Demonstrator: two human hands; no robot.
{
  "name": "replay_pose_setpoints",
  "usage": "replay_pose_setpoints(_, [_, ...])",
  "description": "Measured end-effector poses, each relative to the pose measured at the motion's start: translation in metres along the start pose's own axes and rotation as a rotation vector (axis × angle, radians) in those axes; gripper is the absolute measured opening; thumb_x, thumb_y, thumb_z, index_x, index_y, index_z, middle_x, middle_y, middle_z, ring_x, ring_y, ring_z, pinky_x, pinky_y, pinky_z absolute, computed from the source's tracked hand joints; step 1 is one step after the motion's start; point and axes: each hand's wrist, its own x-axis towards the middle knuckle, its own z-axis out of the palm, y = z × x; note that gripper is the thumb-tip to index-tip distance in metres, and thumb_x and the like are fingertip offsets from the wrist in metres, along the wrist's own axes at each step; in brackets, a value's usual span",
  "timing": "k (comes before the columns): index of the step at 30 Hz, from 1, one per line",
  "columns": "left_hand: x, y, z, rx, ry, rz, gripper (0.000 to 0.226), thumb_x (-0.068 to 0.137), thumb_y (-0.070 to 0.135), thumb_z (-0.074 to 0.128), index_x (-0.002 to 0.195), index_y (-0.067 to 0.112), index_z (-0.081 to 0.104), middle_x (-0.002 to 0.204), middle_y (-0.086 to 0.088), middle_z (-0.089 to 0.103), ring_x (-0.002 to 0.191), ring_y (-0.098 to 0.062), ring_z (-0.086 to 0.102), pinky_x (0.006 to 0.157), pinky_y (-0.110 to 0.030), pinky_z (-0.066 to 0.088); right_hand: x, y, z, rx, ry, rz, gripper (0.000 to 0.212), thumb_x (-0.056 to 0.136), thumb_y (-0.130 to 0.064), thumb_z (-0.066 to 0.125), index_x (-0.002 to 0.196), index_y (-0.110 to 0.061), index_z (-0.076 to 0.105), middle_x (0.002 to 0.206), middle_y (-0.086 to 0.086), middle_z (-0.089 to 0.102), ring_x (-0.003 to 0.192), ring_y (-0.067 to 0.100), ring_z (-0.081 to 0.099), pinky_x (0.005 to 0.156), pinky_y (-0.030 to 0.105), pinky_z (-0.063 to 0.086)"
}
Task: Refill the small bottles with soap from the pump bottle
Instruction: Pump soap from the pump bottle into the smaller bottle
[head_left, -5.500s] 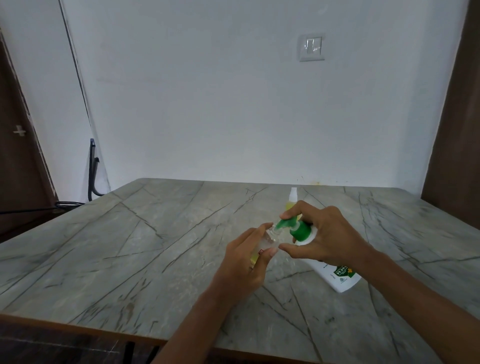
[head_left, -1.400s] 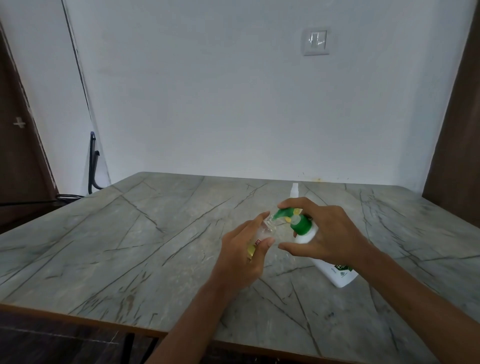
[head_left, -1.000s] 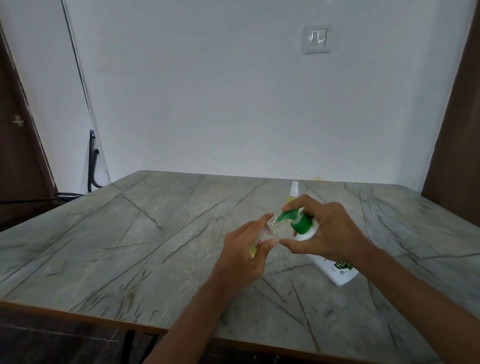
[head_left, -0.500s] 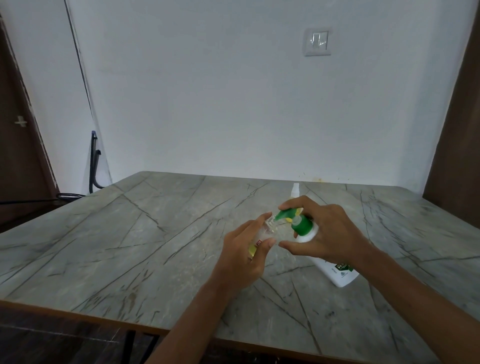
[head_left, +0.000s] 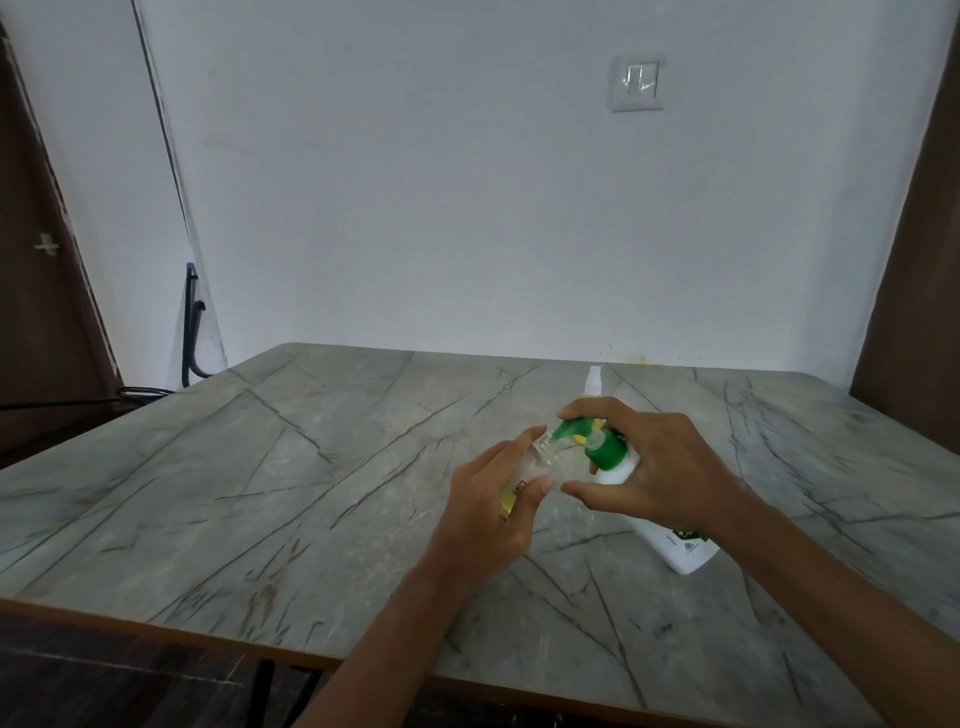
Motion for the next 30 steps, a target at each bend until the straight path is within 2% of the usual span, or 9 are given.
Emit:
replay_pose_setpoints(3, [-0.0002,-0.0010,0.0002,0.010,0.003,-0.006,0.044,0.092,0.022,0.061,0.130,0.001,0.053,0.107,-0.004,0.066,0.089,0.003,0.058,0.073,-0.006,0.046,0.0001,0.0010,0.0007,0.002,-0.008,0.004,0.070,0.070,-0.069,0.069,0.131,-0.049,0.039,0.096,-0.018,0.069,0.073,0.009,0.067,0.067,0.027,0.057])
replay_pose_setpoints(7, [0.0005,0.0007,-0.0003,0.021,-0.001,-0.002,0.044,0.092,0.022,0.061,0.130,0.000,0.054,0.106,-0.005,0.066,0.090,0.009,0.056,0.073,-0.003,0.044,0.0021,0.0021,0.0001,0.052,0.001,0.003,0.063,0.069,-0.068,0.070,0.123,-0.052,0.042,0.093,-0.014,0.071,0.072,0.010,0.067,0.065,0.029,0.057])
replay_pose_setpoints(10, [0.0002,0.0001,0.0001,0.033,-0.012,0.013,0.044,0.092,0.021,0.062,0.130,0.000,0.053,0.107,-0.007,0.066,0.092,0.003,0.056,0.074,-0.003,0.044,0.0046,0.0036,0.0007,0.098,0.007,-0.007,0.058,0.071,-0.070,0.070,0.120,-0.057,0.041,0.086,-0.006,0.072,0.067,0.012,0.067,0.061,0.032,0.056])
replay_pose_setpoints(12, [-0.0007,-0.0016,0.0005,0.032,-0.024,0.020,0.044,0.092,0.019,0.062,0.130,0.000,0.052,0.109,-0.007,0.065,0.094,0.001,0.056,0.076,-0.004,0.045,0.0054,0.0031,0.0003,0.130,0.019,-0.015,0.054,0.071,-0.066,0.072,0.117,-0.052,0.046,0.083,-0.006,0.072,0.064,0.012,0.067,0.059,0.032,0.055])
replay_pose_setpoints(15, [-0.0011,-0.0022,0.0013,0.030,-0.041,0.036,0.043,0.093,0.020,0.062,0.131,0.003,0.052,0.110,-0.007,0.065,0.095,-0.001,0.058,0.079,-0.009,0.048,0.0040,0.0014,-0.0007,0.163,0.067,-0.034,0.048,0.072,-0.057,0.076,0.112,-0.041,0.055,0.081,-0.015,0.070,0.060,0.007,0.065,0.055,0.026,0.054])
replay_pose_setpoints(18, [-0.0001,-0.0023,0.0019,0.034,-0.042,0.041,0.042,0.092,0.021,0.062,0.129,0.002,0.054,0.110,-0.008,0.066,0.096,-0.002,0.059,0.080,-0.010,0.049,0.0025,0.0008,-0.0006,0.132,0.079,-0.031,0.047,0.072,-0.058,0.075,0.111,-0.041,0.055,0.077,-0.017,0.067,0.057,0.007,0.063,0.054,0.024,0.052])
replay_pose_setpoints(22, [0.0008,-0.0024,0.0011,0.046,-0.017,0.020,0.043,0.092,0.021,0.061,0.128,0.000,0.054,0.112,-0.009,0.066,0.101,0.000,0.056,0.081,-0.009,0.049,0.0011,0.0007,-0.0001,0.020,0.035,-0.009,0.057,0.073,-0.063,0.073,0.121,-0.045,0.050,0.092,-0.021,0.069,0.071,0.002,0.065,0.063,0.023,0.055])
replay_pose_setpoints(25, [0.0019,-0.0003,0.0009,0.047,0.005,0.015,0.043,0.091,0.019,0.061,0.126,-0.003,0.055,0.111,-0.010,0.066,0.102,0.001,0.054,0.081,-0.006,0.046,0.0002,0.0009,-0.0002,-0.040,0.014,-0.032,0.063,0.075,-0.064,0.070,0.130,-0.045,0.044,0.097,-0.022,0.068,0.073,-0.001,0.063,0.066,0.020,0.055])
replay_pose_setpoints(30, [0.0020,-0.0009,0.0009,0.047,0.000,0.010,0.044,0.091,0.020,0.061,0.127,-0.005,0.054,0.112,-0.011,0.066,0.102,-0.001,0.056,0.081,-0.007,0.048,0.0022,0.0016,-0.0006,0.015,0.025,-0.029,0.058,0.076,-0.062,0.072,0.124,-0.043,0.047,0.094,-0.021,0.068,0.070,0.002,0.064,0.064,0.023,0.054])
